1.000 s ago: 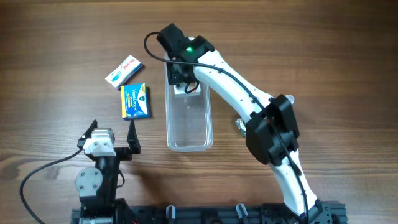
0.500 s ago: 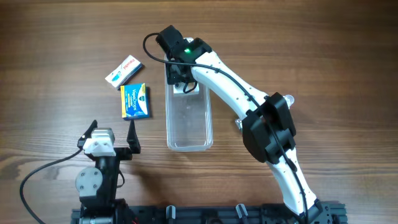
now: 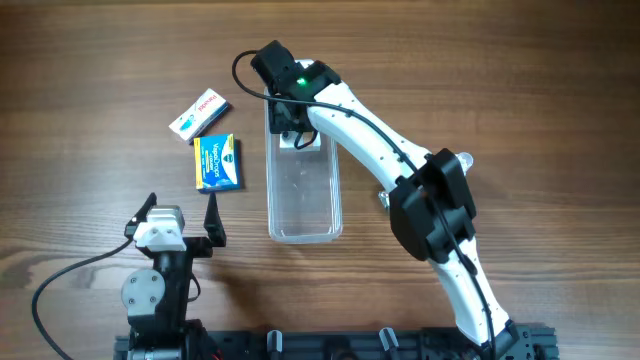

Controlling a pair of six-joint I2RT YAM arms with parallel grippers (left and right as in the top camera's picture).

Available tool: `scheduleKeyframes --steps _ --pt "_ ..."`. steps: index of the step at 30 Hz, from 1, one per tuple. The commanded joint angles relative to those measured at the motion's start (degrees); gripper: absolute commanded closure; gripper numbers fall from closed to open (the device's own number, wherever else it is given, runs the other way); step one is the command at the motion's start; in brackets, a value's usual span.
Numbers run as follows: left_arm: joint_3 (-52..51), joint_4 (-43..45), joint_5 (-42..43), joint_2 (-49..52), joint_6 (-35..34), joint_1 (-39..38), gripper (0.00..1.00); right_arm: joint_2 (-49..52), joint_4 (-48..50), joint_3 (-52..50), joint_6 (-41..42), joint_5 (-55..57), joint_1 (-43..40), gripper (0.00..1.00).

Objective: Pack container
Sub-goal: 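Lift the Hansaplast box and carry it over the clear container, then lower the Hansaplast box into the container and release it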

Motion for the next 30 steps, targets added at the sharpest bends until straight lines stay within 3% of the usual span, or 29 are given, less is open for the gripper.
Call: scheduleKeyframes --steps 1,12,20,30 --pt "-0.37 0.17 0.28 -0.39 1.11 0.37 0.00 3.43 0.33 0.48 1.03 1.49 -0.28 0.26" --pt "-0.37 0.17 0.26 -0.39 1.14 0.37 0.00 5.88 1.79 0.48 -0.96 2.51 -0.33 0.25" --pt "-0.37 0.17 0.28 -0.39 1.11 0.37 0.00 5.88 1.73 0.48 -1.92 2.51 -0.33 0.12" --pt "-0.37 0.17 0.28 -0.39 1.11 0.37 0.00 5.81 1.38 0.61 -1.92 2.49 -0.33 0.06"
